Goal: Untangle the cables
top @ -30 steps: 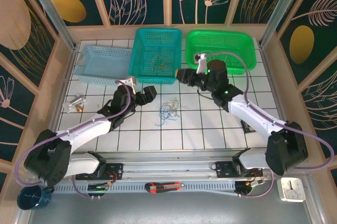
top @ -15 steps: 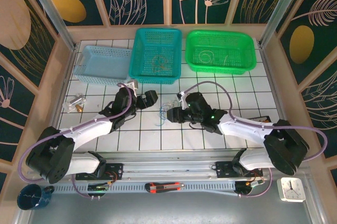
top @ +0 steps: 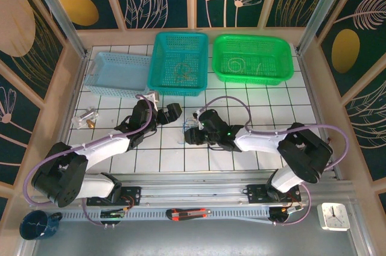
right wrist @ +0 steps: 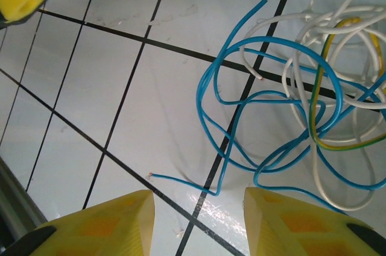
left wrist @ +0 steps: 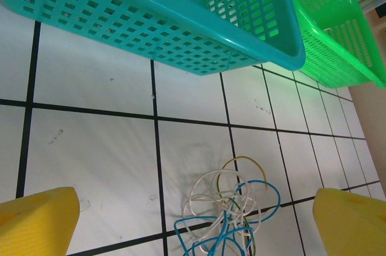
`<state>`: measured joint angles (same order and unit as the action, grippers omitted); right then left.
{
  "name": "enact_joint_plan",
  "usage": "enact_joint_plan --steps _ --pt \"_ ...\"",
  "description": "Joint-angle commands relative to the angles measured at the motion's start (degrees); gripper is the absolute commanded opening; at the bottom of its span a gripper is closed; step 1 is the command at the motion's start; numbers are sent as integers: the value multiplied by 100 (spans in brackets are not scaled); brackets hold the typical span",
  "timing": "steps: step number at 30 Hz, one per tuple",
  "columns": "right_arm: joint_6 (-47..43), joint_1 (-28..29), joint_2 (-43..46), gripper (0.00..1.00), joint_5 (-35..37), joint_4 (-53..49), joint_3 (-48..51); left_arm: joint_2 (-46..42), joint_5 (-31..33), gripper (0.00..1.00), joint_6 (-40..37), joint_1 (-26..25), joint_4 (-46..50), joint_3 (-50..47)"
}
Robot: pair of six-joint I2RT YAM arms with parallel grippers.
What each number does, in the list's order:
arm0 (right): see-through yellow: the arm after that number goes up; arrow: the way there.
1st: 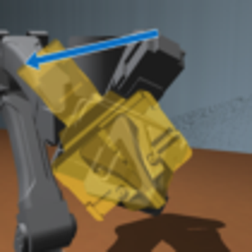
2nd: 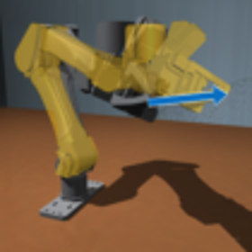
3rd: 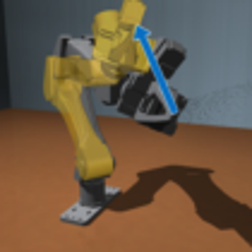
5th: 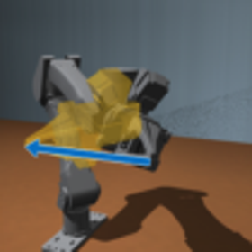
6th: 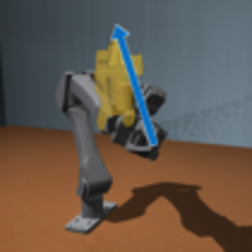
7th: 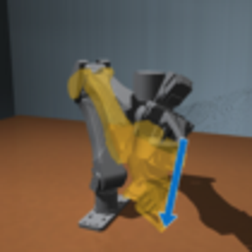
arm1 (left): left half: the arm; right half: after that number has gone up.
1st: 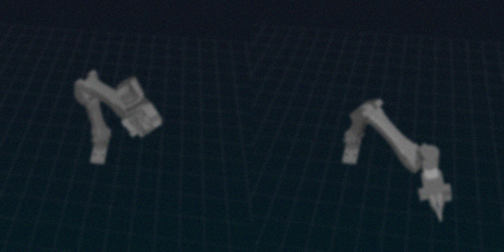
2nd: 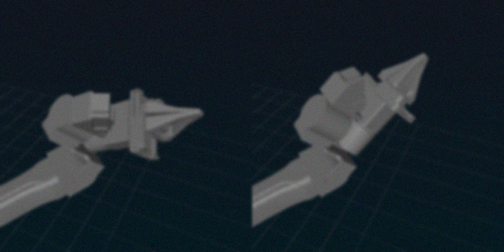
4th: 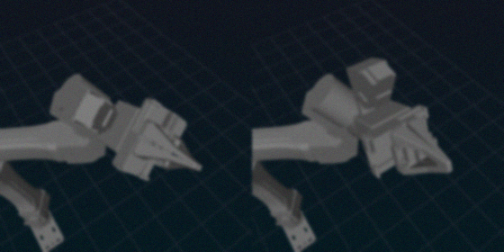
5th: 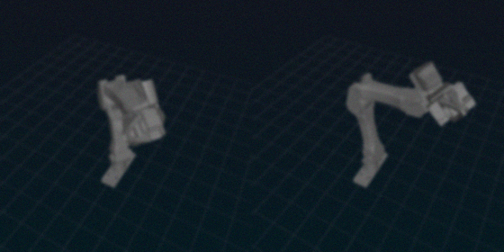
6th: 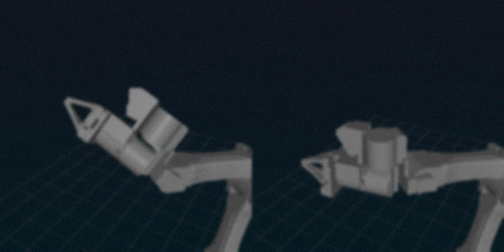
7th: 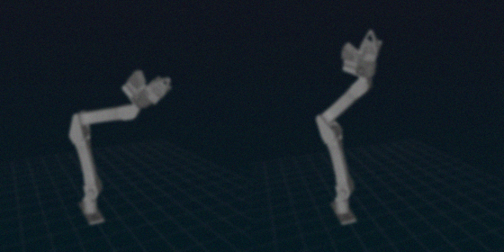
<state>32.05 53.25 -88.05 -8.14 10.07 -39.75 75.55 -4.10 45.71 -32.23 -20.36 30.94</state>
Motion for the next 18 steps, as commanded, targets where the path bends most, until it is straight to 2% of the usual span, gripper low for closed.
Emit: enact_joint_plan --steps 1,13,18 --pt "30 38 -186 43 223 56 -245 56 -97 99 -15 24 -218 -4" --pt "99 49 -892 47 884 -165 -697 -3 27 99 1 24 -214 -18" --pt "86 38 -1197 41 1014 -65 -836 -35 27 99 8 24 -210 -43"
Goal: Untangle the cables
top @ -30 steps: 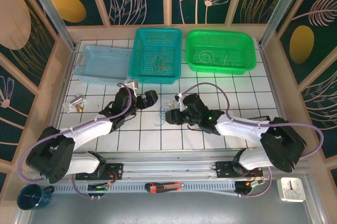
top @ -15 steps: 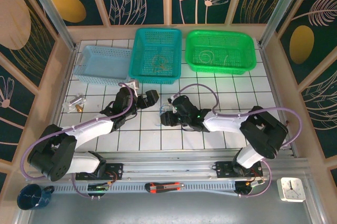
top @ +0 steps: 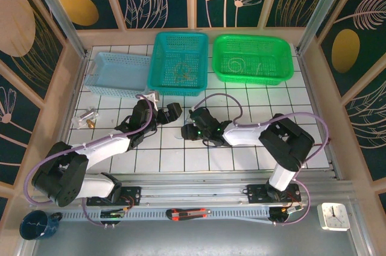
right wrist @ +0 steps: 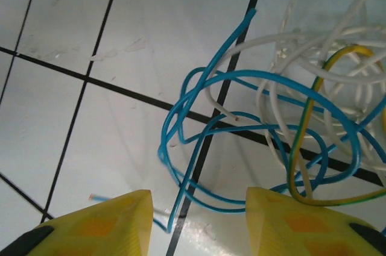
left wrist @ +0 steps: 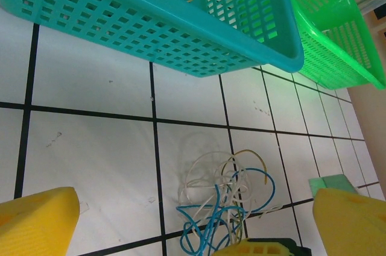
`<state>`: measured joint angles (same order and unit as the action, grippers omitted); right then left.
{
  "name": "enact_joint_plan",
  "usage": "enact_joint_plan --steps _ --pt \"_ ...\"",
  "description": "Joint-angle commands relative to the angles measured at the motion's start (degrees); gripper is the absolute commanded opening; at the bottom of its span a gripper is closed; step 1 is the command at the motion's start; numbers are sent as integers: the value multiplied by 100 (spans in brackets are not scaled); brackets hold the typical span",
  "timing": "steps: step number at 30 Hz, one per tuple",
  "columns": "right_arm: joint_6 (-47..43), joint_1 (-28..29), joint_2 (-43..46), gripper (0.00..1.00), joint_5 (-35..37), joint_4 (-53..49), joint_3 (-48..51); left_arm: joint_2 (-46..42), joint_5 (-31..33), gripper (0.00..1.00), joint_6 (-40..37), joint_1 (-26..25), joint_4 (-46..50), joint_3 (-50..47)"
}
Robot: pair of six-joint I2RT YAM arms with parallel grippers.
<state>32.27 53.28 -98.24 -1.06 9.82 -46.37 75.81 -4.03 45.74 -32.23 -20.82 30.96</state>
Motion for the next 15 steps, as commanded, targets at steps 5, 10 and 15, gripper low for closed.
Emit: enact_joint_plan --steps 5,10,15 --pt "91 8 -219 14 326 19 -181 -136 31 99 -3 26 -153 -81" --pt "149 -138 174 0 227 25 -27 -189 -47 99 -44 24 -209 -73" --pt "325 -514 867 0 -287 195 303 -218 -331 99 64 24 -616 -151"
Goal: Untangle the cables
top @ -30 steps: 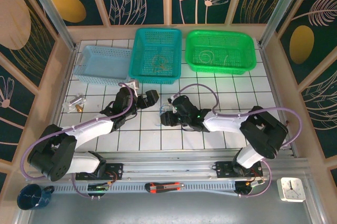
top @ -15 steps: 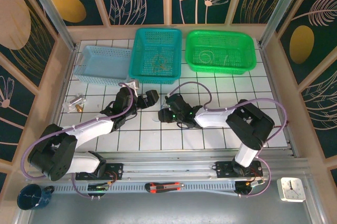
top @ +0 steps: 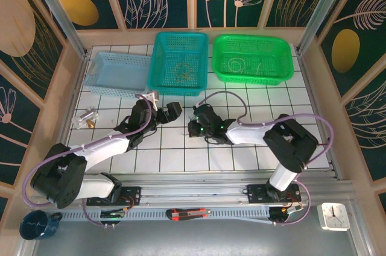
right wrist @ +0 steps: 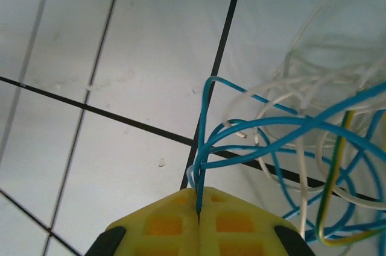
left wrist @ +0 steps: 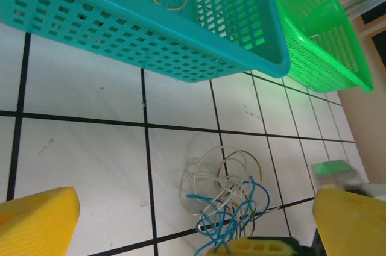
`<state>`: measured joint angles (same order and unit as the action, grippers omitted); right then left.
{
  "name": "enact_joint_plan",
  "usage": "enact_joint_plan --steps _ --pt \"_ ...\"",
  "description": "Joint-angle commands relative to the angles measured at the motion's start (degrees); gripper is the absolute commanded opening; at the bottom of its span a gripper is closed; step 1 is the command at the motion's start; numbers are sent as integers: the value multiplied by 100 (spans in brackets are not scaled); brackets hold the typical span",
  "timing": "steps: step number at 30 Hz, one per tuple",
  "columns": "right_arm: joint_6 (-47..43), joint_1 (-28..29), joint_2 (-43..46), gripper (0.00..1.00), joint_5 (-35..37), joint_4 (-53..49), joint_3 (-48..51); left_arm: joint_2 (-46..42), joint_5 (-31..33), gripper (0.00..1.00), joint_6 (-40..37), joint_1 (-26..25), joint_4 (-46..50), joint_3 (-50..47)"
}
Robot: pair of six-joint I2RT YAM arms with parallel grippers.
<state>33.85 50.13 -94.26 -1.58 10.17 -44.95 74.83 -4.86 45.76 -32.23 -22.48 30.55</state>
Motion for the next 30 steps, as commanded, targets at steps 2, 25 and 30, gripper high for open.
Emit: enact_joint_plan --steps 2,25,30 --pt "261 -381 703 0 -474 306 303 -118 -447 99 129 24 -730 -172" --pt "1089 -1291 1269 0 -1960 1553 1063 925 -1320 66 790 -635 -2126 -94" --pt "1102 -1310 1304 0 -1951 1538 1098 1142 -1340 60 798 -731 -2217 -41"
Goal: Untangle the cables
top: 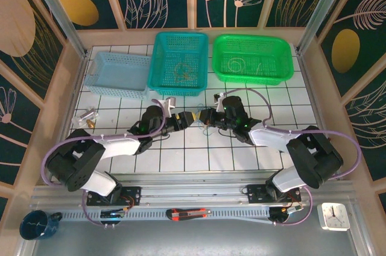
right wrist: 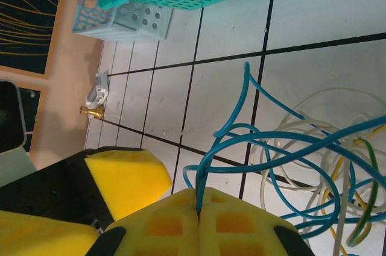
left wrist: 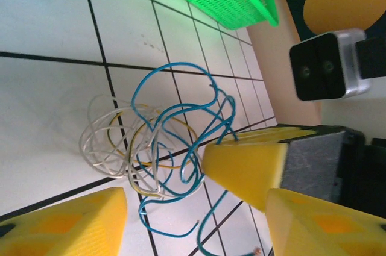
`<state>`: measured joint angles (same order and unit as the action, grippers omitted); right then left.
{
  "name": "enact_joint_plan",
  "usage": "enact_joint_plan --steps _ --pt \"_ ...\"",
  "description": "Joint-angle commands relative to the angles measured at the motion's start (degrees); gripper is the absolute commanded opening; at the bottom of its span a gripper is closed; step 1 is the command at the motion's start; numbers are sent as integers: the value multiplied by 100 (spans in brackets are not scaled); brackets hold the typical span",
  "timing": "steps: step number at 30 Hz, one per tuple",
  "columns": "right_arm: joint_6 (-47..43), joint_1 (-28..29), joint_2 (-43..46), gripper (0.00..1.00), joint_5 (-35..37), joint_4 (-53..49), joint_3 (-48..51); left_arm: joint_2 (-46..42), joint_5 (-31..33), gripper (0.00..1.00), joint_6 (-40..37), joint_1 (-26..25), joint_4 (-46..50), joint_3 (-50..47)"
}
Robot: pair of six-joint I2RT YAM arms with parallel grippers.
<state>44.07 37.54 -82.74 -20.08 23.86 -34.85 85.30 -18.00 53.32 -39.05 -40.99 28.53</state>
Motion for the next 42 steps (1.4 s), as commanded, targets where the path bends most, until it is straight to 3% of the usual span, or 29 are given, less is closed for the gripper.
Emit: enact_joint_plan --steps 1,10,19,24,27,29,31,42 --pt "77 -46 160 0 -95 172 92 117 -28 59 31 -58 -366 178" --pt "110 -49 188 0 -102 198 124 230 -2 45 11 -95 -381 240" --pt "110 -48 215 0 -106 212 158 322 -11 23 12 -127 -434 249" --pt "124 -45 223 0 -93 255 201 304 -19 3 3 -132 -436 266" --pt "124 -50 230 0 -76 268 224 256 -16 11 2 -132 -436 258" --pt "125 -54 233 0 -56 264 226 193 13 27 1 -133 -436 237" --pt "125 -67 232 0 -49 260 242 131 21 37 3 -128 -423 215" --pt "105 -89 261 0 -56 254 250 -123 112 43 173 -147 -562 -133"
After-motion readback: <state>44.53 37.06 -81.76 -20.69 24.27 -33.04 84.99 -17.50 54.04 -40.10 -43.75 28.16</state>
